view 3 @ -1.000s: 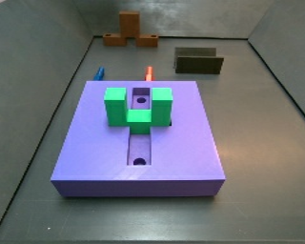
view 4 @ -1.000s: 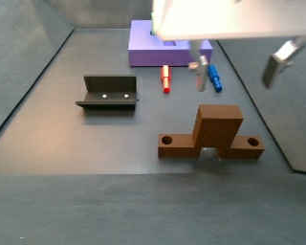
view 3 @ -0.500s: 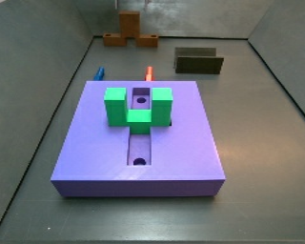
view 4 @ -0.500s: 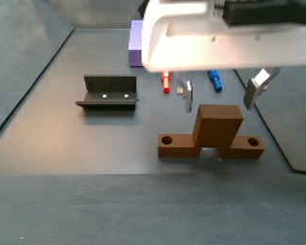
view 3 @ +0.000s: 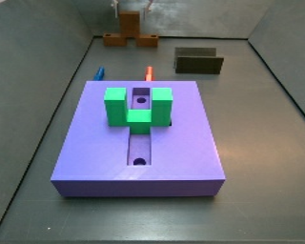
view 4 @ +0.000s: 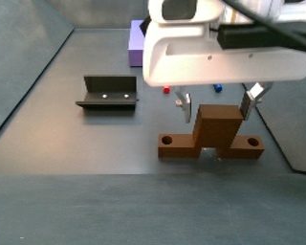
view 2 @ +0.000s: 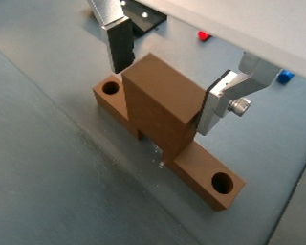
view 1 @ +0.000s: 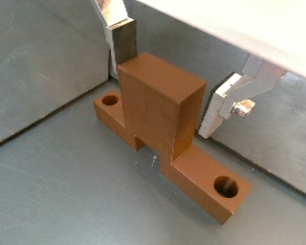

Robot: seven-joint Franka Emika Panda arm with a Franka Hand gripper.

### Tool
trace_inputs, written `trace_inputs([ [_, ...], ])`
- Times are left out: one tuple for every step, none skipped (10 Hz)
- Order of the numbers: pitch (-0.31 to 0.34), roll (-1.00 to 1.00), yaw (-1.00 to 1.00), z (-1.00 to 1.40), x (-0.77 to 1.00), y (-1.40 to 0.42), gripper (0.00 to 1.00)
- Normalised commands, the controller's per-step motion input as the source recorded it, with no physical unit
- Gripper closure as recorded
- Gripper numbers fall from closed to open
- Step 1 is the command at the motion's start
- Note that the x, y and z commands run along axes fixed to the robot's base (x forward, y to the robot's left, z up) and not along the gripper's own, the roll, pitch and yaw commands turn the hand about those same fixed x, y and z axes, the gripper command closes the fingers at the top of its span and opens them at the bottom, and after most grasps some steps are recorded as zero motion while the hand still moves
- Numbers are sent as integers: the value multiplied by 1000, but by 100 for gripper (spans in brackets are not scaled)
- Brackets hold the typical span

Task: Pick up the brown object. Move up. Move to above the board. Insert the brown object.
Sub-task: Pick up the brown object.

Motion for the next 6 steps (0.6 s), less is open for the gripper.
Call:
trace_inputs([
  [-17, -41, 0, -331, 0, 0, 0],
  [-14, -40, 0, -337, 0, 0, 0],
  [-4, -41, 0, -277, 0, 0, 0],
  [-3, -51, 0, -283, 0, 43, 0],
  [0, -40, 0, -191, 0, 26, 0],
  [0, 0, 0, 0, 0, 0, 0],
])
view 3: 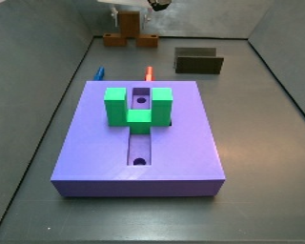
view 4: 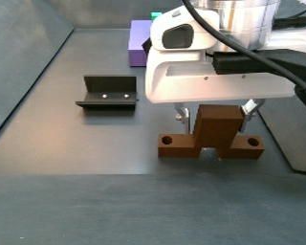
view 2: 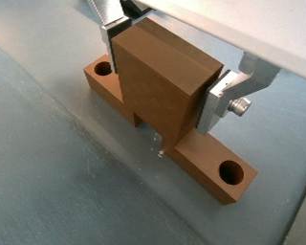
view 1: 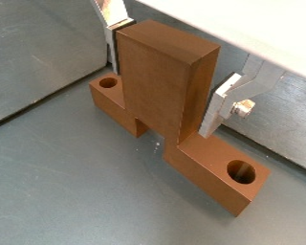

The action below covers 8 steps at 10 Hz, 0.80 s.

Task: Pick up the brown object. Move up. Move to above the board. Insert the brown object.
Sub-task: Pick up the brown object.

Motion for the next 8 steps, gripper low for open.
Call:
trace_inputs([
  [0, 0, 0, 0, 0, 0, 100],
  [0, 0, 0, 0, 0, 0, 100],
  [0, 0, 0, 0, 0, 0, 100],
  [0, 0, 0, 0, 0, 0, 100],
  [0, 0, 0, 0, 0, 0, 100],
  [0, 0, 0, 0, 0, 0, 100],
  [0, 0, 0, 0, 0, 0, 100],
  [0, 0, 0, 0, 0, 0, 100],
])
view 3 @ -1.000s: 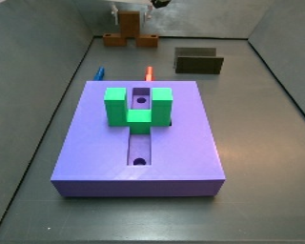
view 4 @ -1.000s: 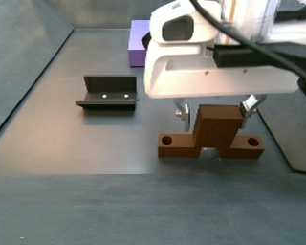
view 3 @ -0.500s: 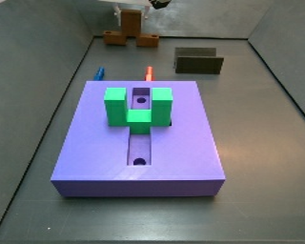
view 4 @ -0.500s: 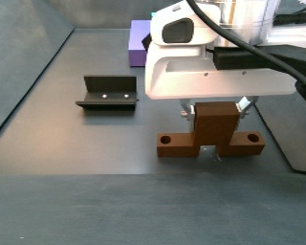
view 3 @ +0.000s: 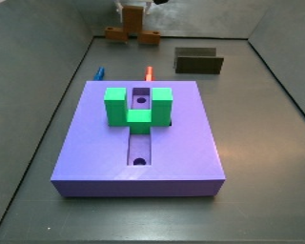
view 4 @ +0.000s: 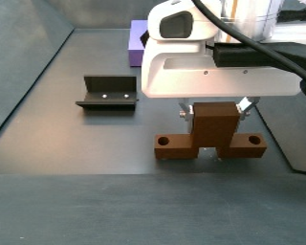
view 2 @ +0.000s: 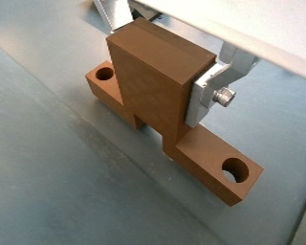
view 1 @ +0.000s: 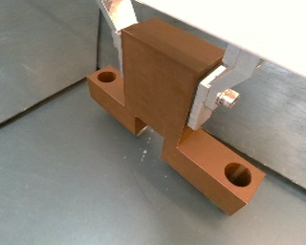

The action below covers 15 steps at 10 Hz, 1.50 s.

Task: Pick up the brown object. Move up. Move to above the board. Insert the brown object.
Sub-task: Pick up the brown object, then move up, then move to above the board.

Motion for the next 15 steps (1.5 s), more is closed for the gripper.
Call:
trace_inputs([
  [0, 0, 0, 0, 0, 0, 100],
  [0, 0, 0, 0, 0, 0, 100],
  [0, 0, 0, 0, 0, 0, 100],
  [0, 0, 0, 0, 0, 0, 100],
  [0, 0, 0, 0, 0, 0, 100],
  [0, 0, 0, 0, 0, 0, 100],
  [0, 0, 0, 0, 0, 0, 100],
  [0, 0, 0, 0, 0, 0, 100],
  [0, 0, 0, 833, 0, 0, 100],
  [48, 18, -46, 768, -96, 62, 100],
  [55, 39, -55, 641, -110, 46, 100],
  [39, 97, -23, 262, -48, 1, 100],
  [0, 0, 0, 1400, 0, 0, 100],
  [3, -48, 4, 1400, 0, -1, 100],
  [16, -12, 0, 1400, -37, -7, 100],
])
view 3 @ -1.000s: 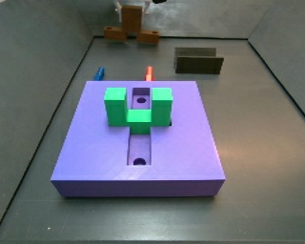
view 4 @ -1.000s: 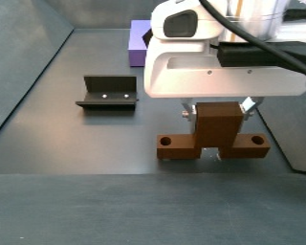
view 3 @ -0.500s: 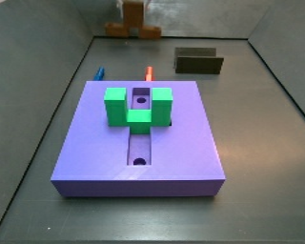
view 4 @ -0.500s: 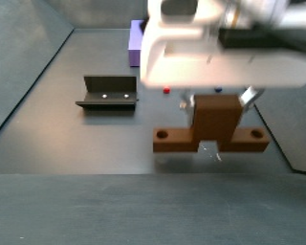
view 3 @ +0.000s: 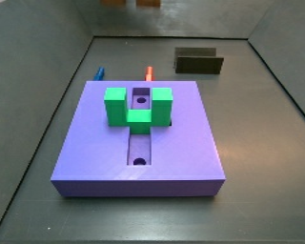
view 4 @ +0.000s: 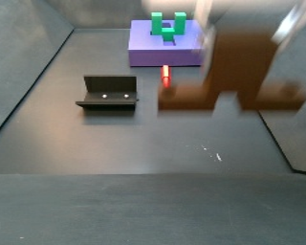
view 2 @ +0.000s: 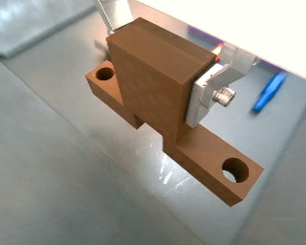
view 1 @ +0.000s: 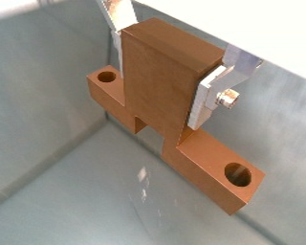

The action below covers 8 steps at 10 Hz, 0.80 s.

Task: Pick up the brown object. Move up. Move to above the board. Insert the brown object.
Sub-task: Move to above the board.

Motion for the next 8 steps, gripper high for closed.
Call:
trace_inputs([
  [11, 8, 3, 1400, 13, -8, 100],
  [72, -15, 1, 880, 49, 11, 100],
  [90, -8, -5, 653, 43, 6, 100],
  [67, 9, 1, 296, 35, 1, 100],
  [48, 2, 5, 174, 6, 0, 100],
  [96, -150, 143, 131, 180, -1400, 100],
  [82, -80, 124, 123, 180, -1400, 100],
  [55, -42, 105, 123, 175, -1400, 100],
])
